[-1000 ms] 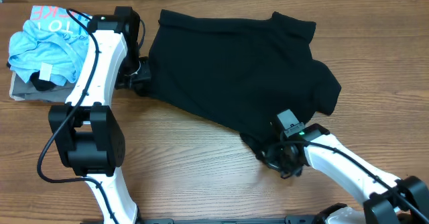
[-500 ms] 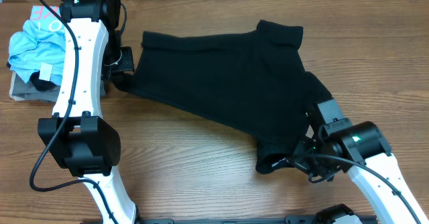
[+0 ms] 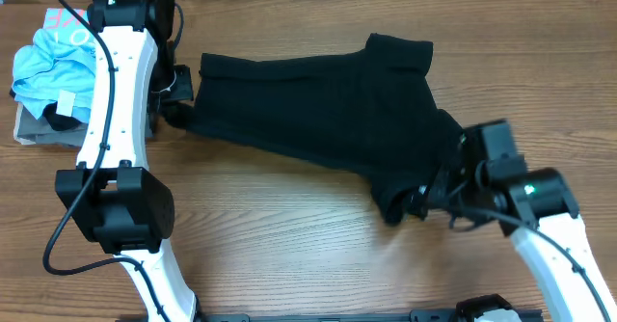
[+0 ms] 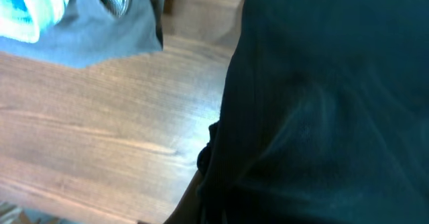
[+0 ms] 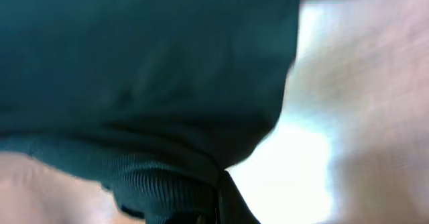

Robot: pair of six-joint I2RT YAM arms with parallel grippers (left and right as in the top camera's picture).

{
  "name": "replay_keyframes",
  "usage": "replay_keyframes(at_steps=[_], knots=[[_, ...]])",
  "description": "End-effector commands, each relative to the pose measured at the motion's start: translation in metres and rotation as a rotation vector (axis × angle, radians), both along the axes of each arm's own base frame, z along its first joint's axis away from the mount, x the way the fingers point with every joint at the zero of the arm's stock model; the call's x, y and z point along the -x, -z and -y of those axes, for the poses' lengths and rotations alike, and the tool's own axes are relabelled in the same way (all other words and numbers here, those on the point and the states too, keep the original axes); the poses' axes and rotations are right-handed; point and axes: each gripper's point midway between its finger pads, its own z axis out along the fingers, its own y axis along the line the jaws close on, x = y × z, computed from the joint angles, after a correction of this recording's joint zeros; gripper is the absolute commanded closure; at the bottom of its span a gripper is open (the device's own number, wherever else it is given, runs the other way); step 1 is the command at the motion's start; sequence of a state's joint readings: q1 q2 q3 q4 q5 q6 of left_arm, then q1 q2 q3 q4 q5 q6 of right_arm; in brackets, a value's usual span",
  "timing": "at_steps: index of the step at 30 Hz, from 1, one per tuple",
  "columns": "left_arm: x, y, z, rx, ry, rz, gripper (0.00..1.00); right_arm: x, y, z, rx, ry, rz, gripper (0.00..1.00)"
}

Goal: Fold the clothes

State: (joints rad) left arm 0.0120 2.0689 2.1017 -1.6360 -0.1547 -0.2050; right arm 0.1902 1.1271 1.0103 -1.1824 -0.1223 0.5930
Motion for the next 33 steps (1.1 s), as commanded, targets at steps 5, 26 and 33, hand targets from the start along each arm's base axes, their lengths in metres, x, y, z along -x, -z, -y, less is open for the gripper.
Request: replay_keyframes(at_steps=[5, 26, 33], knots=[[-0.007, 0.02, 0.001, -0.033, 0.019, 0.008, 0.96, -0.059, 0.017, 0.028, 0.048, -0.054, 0.048, 0.96], [-0.073, 0.108, 0.005, -0.001, 0.001, 0.282, 0.96, -0.154, 0.085, 0.037, 0.085, -0.113, 0.045, 0.96], [-0.093, 0.104, 0.011, 0.027, 0.009, 0.367, 0.65, -0.162, 0.085, 0.036, 0.087, -0.112, 0.072, 0.96]])
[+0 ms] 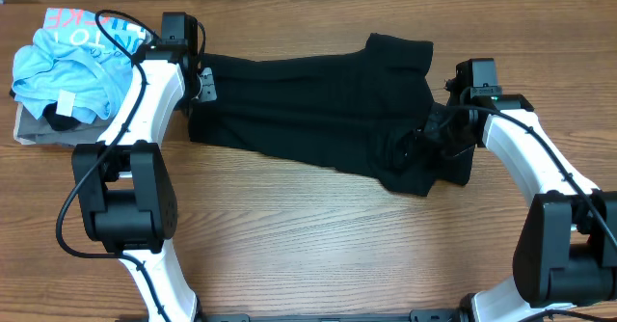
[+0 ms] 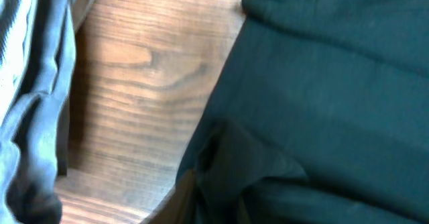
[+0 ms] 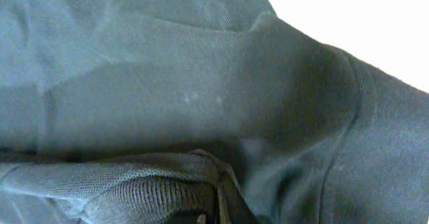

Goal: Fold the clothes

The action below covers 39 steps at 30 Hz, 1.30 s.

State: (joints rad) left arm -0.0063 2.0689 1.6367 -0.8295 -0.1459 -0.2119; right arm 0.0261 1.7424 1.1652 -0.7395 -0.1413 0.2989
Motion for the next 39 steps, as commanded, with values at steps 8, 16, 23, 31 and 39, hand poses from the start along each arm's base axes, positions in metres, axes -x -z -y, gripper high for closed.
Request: replay_keyframes(at_steps=[8, 16, 23, 31, 39], knots=[[-0.019, -0.012, 0.007, 0.041, 0.024, 0.078, 0.06, -0.017, -0.015, 0.005, 0.016, -0.002, 0.057, 0.65], [-0.035, -0.113, 0.021, 0.089, 0.168, 0.146, 0.02, -0.036, -0.115, 0.001, 0.033, -0.11, 0.13, 0.24], [-0.045, -0.22, 0.039, 0.123, 0.252, 0.353, 0.01, -0.039, -0.225, 0.002, 0.084, -0.196, 0.287, 0.16], [-0.086, -0.157, 0.033, 0.118, 0.198, 0.301, 0.06, -0.028, -0.22, 0.003, 0.085, -0.194, 0.228, 0.16], [-0.104, -0.061, 0.03, 0.138, 0.131, 0.154, 0.18, -0.022, -0.212, 0.003, 0.082, -0.196, 0.188, 0.17]])
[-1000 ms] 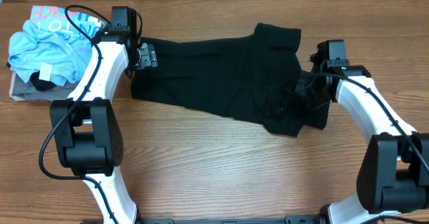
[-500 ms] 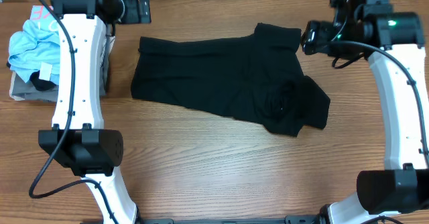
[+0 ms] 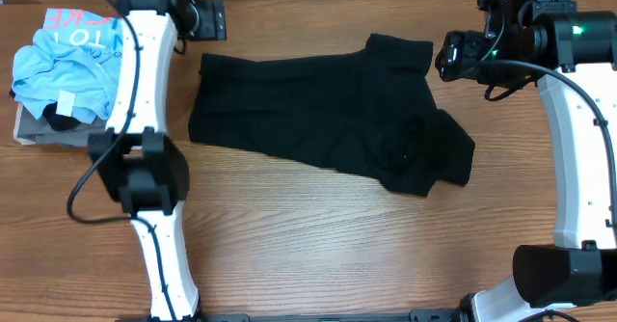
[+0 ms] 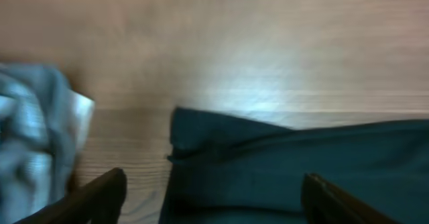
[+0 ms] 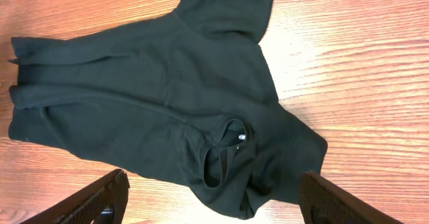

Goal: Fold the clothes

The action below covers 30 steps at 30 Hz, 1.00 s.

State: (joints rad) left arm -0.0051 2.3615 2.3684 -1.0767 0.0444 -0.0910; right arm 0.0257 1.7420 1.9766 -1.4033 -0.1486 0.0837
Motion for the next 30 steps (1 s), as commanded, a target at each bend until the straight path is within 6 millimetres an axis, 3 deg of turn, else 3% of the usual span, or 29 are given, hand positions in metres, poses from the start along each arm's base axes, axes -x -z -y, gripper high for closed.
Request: replay_keyframes(at_steps=[1, 9, 20, 24, 26, 30], knots=[[-0.002, 0.028, -0.002, 0.018, -0.063, -0.051, 0.19, -0.003, 0.0, 0.005, 0.013, 0.005, 0.004, 0.18], [-0.001, 0.082, -0.002, 0.034, -0.087, -0.145, 0.21, -0.006, 0.011, 0.006, 0.019, 0.007, -0.025, 0.2], [0.001, 0.134, -0.006, 0.039, -0.103, -0.216, 0.21, -0.011, 0.019, 0.006, 0.02, 0.007, -0.04, 0.21], [0.002, 0.144, -0.006, 0.048, -0.127, -0.232, 0.22, -0.011, 0.018, 0.006, 0.02, 0.007, -0.037, 0.22], [0.001, 0.144, -0.006, 0.049, -0.129, -0.229, 0.3, -0.012, 0.018, 0.006, 0.02, 0.007, -0.037, 0.22], [-0.002, 0.143, -0.006, 0.049, -0.128, -0.217, 0.62, -0.013, 0.018, 0.006, 0.02, 0.007, -0.032, 0.22]])
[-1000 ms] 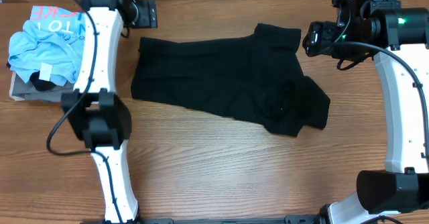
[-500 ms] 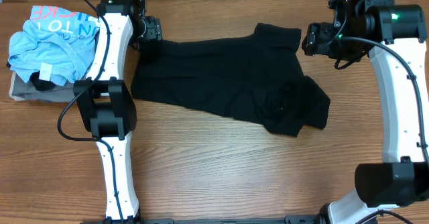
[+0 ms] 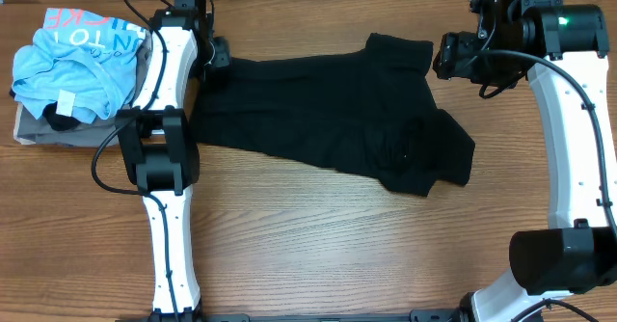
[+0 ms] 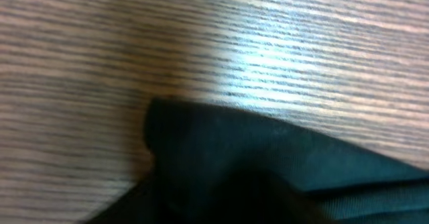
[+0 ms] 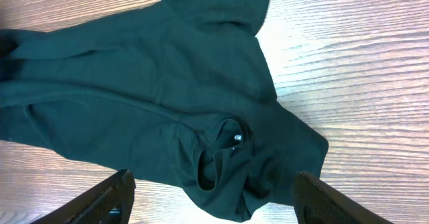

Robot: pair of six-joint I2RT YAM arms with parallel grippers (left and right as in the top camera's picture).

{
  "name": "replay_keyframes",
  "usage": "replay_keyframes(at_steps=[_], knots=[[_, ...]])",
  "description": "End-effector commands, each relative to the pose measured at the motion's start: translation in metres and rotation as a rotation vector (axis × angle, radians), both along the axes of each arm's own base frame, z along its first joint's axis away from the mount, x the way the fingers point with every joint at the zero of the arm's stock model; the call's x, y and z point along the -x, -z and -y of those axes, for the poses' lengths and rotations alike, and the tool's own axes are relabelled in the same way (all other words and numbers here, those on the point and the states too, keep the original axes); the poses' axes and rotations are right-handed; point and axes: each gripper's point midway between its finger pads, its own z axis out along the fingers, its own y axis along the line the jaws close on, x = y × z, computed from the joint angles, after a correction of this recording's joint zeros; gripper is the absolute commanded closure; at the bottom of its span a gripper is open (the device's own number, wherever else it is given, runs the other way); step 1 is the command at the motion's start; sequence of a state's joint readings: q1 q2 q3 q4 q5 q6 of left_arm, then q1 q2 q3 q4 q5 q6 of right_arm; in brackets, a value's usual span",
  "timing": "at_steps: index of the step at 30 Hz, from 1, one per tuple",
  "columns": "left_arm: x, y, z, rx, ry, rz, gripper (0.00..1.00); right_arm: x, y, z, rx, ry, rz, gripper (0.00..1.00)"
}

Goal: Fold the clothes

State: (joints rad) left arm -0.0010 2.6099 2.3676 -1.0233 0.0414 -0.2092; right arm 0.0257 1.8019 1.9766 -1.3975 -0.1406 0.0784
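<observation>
A black shirt (image 3: 318, 110) lies spread across the wooden table (image 3: 308, 245), with its collar bunched near the lower right. My left gripper (image 3: 214, 57) is down at the shirt's back left corner. In the left wrist view that corner (image 4: 268, 163) fills the lower frame and a dark mass covers the jaws, which look drawn in on the cloth. My right gripper (image 3: 448, 57) hangs high over the back right, open and holding nothing. Its wrist view looks down on the whole shirt (image 5: 167, 83) between its fingertips (image 5: 124, 184).
A pile of clothes, a light blue garment (image 3: 67, 62) on top of grey ones, sits at the table's left edge beside my left arm. Bare wood (image 3: 318, 254) runs along the front of the table.
My left gripper was open and raised over the back left of the table; it is now down on the shirt's back left corner with its fingers drawn in. The right gripper has barely moved.
Both grippers were first shut on the shirt, left at its left edge and right at its lower right. Then they still held it, laid out flatter. Then both were off it, open and raised. Now the left is back on the back left corner.
</observation>
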Motion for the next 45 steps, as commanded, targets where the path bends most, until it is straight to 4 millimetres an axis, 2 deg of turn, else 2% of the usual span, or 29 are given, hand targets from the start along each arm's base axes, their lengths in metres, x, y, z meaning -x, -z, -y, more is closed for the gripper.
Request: replay_keyframes(at_steps=[1, 2, 3, 11, 21, 24, 32, 33, 34, 40, 43, 45], knots=[[0.002, 0.01, -0.003, 0.006, -0.014, -0.017, 0.67, -0.003, -0.005, 0.005, 0.01, 0.008, 0.024, 0.22], [0.002, 0.01, -0.003, 0.006, -0.014, -0.018, 0.72, -0.004, -0.005, 0.005, 0.009, 0.008, 0.026, 0.22], [0.002, 0.01, -0.003, 0.006, -0.014, -0.018, 0.73, -0.004, -0.006, 0.005, 0.009, 0.008, 0.03, 0.22], [0.001, 0.002, -0.005, 0.001, -0.017, -0.005, 0.76, -0.01, -0.008, 0.005, 0.009, 0.008, 0.055, 0.25], [-0.004, -0.054, -0.012, -0.035, -0.022, 0.081, 0.77, -0.013, -0.01, 0.005, 0.008, 0.009, 0.069, 0.27], [-0.003, -0.066, -0.014, -0.046, -0.026, 0.095, 0.74, -0.013, -0.01, 0.005, 0.008, 0.009, 0.069, 0.27], [0.001, -0.067, -0.014, -0.047, -0.026, 0.082, 0.75, -0.013, -0.009, 0.005, 0.008, 0.009, 0.068, 0.27], [0.001, -0.067, -0.014, -0.046, -0.026, 0.081, 0.89, -0.013, -0.009, 0.005, 0.007, 0.009, 0.067, 0.27], [0.002, -0.067, -0.014, -0.047, -0.026, 0.079, 0.96, -0.012, -0.009, 0.005, 0.007, 0.009, 0.065, 0.27], [0.006, -0.066, -0.014, -0.049, -0.025, 0.062, 0.96, -0.015, -0.01, 0.003, 0.006, 0.007, 0.075, 0.3], [0.011, -0.065, -0.014, -0.049, -0.021, 0.042, 0.96, -0.026, -0.014, -0.003, 0.005, -0.005, 0.122, 0.33], [0.015, -0.064, -0.013, -0.048, -0.021, 0.024, 0.96, -0.045, -0.014, -0.008, 0.006, -0.015, 0.177, 0.33]])
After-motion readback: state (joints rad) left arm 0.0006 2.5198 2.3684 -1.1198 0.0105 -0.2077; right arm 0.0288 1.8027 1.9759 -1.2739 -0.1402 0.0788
